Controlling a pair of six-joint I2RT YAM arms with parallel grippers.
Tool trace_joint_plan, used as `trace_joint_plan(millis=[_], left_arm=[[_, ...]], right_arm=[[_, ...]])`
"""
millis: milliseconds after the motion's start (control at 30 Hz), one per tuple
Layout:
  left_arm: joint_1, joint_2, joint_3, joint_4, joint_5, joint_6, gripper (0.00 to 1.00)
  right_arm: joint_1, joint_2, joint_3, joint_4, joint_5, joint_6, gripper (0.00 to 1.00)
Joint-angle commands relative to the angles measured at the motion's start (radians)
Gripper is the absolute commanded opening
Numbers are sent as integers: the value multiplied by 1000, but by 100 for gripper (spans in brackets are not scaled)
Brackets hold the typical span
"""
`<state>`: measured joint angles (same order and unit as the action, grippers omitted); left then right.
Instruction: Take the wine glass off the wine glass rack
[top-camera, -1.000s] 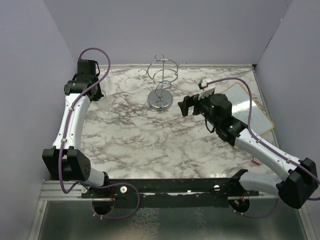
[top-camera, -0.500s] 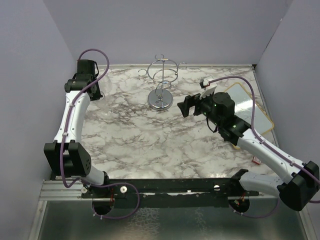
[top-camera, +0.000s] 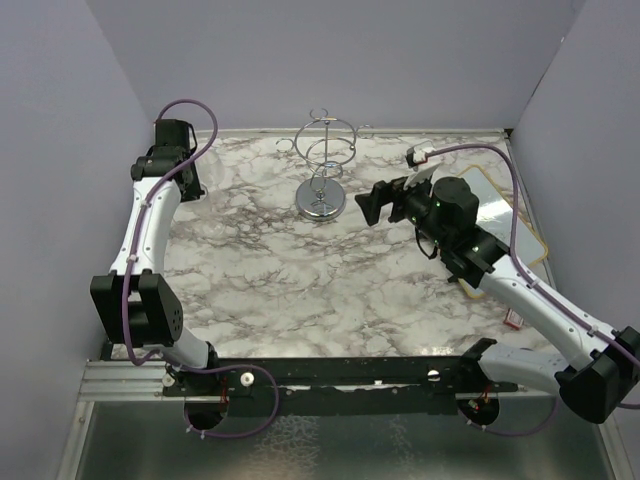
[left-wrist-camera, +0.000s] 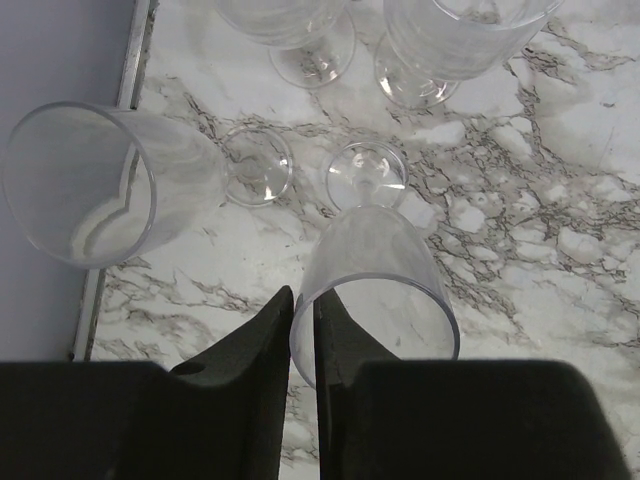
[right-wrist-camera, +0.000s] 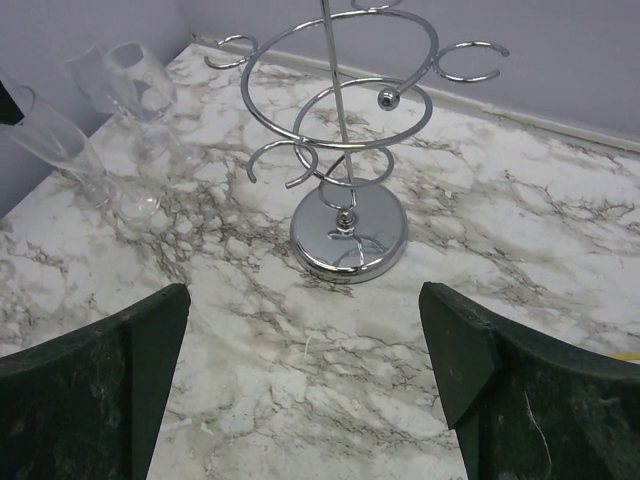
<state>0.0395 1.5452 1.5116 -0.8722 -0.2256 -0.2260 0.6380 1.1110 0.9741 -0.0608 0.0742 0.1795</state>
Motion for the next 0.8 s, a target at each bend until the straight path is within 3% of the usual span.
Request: trace_joint_plan(millis=[0, 433, 767], left_arm=[[6, 7, 39, 15, 11, 10, 19], [8, -8, 101, 7, 29, 5, 40], [8, -98, 183, 5, 65, -18, 67]], right_arm=[[0, -9, 42, -15, -5, -4, 100], [0, -43, 40, -22, 4, -4, 100], [0, -37, 102, -89, 41, 1, 100]])
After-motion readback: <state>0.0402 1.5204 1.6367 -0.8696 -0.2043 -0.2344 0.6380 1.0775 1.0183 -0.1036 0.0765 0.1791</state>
